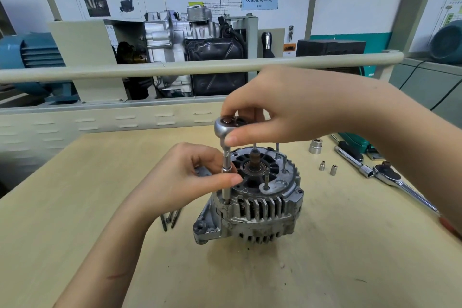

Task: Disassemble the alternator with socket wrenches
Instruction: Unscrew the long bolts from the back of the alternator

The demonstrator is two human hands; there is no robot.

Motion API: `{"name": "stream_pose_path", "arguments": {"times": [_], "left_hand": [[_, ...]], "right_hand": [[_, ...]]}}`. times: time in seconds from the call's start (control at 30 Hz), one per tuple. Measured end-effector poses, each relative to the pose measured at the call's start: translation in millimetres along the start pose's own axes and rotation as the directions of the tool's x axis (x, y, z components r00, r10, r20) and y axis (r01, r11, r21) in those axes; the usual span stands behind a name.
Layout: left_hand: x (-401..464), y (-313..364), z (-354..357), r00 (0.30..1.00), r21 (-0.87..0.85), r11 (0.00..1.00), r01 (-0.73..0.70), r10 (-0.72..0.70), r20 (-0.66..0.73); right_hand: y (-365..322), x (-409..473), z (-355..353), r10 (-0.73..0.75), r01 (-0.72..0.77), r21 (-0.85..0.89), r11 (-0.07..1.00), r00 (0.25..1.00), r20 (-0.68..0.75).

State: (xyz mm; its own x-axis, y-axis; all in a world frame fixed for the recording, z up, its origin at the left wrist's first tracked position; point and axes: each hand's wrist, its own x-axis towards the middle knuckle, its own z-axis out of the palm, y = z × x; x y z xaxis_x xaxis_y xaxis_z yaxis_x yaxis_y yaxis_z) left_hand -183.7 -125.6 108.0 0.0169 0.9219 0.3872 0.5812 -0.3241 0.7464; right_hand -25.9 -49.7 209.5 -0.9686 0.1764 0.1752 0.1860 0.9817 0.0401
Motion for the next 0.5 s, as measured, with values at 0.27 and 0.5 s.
{"name": "stream_pose_path", "arguments": {"times": [0.27,0.5], "left_hand": [[-1.0,-1.7,-6.6,0.999,-0.027,1.0,0.006,-0.005,0.033],[-1.2,0.3,-0.2,0.995,0.079,0.997,-0.023,0.031,-0.1]], "right_hand": [[0.1,1.7,-0.1,-0.073,0.075,-0.02,0.997,0.996,0.055],[-2.7,0.7,1.2,-0.008,0.005,-0.073,0.997,0.999,-0.031]]}}
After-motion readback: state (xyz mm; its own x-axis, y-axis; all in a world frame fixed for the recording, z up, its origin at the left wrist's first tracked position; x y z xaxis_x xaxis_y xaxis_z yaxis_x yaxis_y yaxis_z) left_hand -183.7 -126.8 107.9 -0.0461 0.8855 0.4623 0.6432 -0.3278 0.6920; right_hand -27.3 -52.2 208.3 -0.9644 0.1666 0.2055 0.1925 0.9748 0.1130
